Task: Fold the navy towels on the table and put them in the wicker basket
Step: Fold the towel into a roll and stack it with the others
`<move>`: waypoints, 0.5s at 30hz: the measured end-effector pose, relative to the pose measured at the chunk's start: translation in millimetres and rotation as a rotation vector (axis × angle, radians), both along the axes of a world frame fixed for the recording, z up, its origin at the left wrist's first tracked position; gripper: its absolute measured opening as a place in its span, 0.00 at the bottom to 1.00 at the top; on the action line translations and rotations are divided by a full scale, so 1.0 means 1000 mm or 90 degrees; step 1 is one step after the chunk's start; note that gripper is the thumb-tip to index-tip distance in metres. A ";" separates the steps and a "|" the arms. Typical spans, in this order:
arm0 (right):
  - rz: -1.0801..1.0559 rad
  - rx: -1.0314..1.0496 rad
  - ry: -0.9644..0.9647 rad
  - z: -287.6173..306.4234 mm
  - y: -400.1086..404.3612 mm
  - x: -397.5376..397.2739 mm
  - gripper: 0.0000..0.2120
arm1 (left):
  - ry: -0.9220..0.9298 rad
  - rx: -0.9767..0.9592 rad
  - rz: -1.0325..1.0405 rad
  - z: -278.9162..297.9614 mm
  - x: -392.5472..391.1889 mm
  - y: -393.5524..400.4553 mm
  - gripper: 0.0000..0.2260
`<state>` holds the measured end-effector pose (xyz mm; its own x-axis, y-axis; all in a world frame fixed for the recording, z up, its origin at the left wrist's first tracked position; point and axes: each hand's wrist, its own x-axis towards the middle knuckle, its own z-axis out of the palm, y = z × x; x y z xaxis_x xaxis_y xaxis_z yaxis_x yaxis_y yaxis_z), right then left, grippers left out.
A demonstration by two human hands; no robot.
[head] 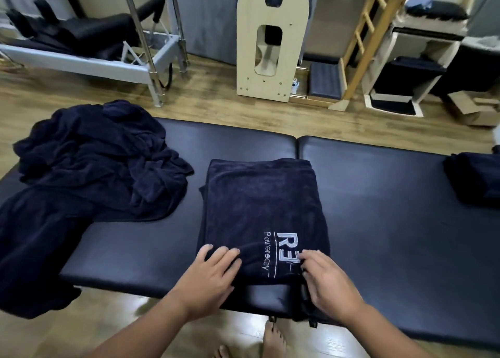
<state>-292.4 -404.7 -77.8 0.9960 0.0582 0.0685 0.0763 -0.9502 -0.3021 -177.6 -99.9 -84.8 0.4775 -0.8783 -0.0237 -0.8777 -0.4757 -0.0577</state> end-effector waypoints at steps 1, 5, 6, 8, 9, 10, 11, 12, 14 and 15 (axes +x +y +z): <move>0.014 -0.008 0.009 0.000 -0.003 -0.005 0.07 | -0.003 0.013 0.020 -0.001 0.000 0.001 0.31; 0.048 -0.119 0.087 -0.004 -0.006 -0.023 0.08 | -0.010 0.078 0.105 -0.004 0.000 0.002 0.34; 0.031 -0.124 0.104 -0.003 -0.003 -0.024 0.11 | -0.029 0.072 0.083 -0.003 -0.002 0.000 0.33; -0.050 -0.125 0.152 0.001 0.003 -0.020 0.24 | -0.051 0.069 0.005 -0.003 -0.005 -0.002 0.33; -0.093 -0.136 0.185 0.005 0.007 -0.018 0.32 | -0.048 0.078 -0.015 -0.004 -0.006 -0.002 0.35; -0.117 -0.153 0.217 0.007 0.009 -0.015 0.39 | -0.039 0.091 -0.010 -0.005 -0.006 -0.002 0.37; -0.123 -0.169 0.241 0.006 0.011 -0.014 0.44 | -0.036 0.095 0.014 -0.006 -0.006 -0.003 0.38; -0.119 -0.184 0.261 0.005 0.012 -0.011 0.47 | -0.034 0.091 0.043 -0.007 -0.005 -0.005 0.36; -0.108 -0.221 0.256 0.007 0.011 -0.004 0.44 | -0.023 0.087 0.075 -0.002 -0.002 -0.010 0.27; -0.105 -0.232 0.241 0.008 0.009 -0.001 0.42 | -0.022 0.089 0.074 0.000 0.002 -0.013 0.22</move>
